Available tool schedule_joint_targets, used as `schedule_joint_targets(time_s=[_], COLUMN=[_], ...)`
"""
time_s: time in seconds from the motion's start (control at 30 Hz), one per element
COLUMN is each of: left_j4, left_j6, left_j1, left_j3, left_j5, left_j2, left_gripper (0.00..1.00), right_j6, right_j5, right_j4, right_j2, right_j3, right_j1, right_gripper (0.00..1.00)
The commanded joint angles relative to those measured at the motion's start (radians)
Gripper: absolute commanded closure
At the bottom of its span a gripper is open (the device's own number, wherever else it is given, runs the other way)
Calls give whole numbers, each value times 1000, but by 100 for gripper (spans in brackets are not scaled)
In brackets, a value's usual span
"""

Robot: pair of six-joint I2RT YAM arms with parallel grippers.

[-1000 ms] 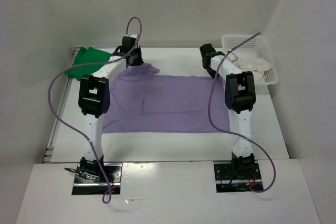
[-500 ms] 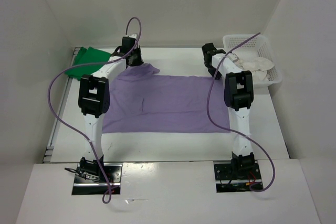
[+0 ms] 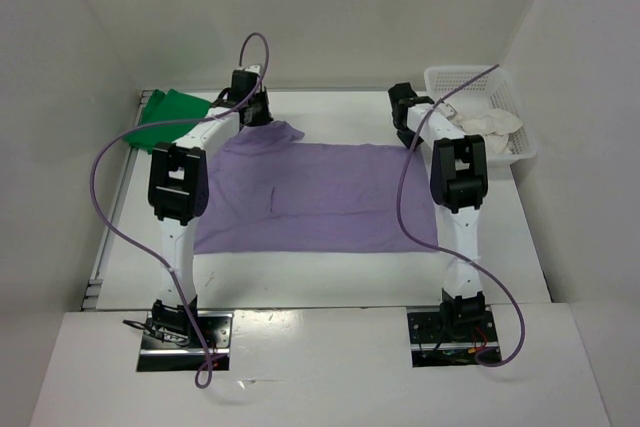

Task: Fold and stack the t-shirts
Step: Grap the side of the flattened tshirt furthest away from the robot with both arms

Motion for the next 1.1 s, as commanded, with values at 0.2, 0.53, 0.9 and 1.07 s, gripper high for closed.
schedule_joint_targets(time_s=[0.2, 0.53, 0.9, 1.07], left_j4=[16, -38, -116, -151], left_j6=[3, -21, -21, -21], left_j1=[1, 48, 57, 57], left_j3=[-59, -200, -455, -552], left_j5=[-39, -52, -96, -105], left_j2=[-155, -326, -619, -743], left_gripper=[96, 96, 96, 96], right_j6=[-38, -148, -173, -162], right_j5=[-64, -127, -181, -214], right_j4=[257, 360, 405, 414], right_j2=[-347, -534, -640, -712], right_j3=[-350, -583, -732, -807], right_j1=[10, -21, -21, -31], right_gripper=[99, 99, 99, 99])
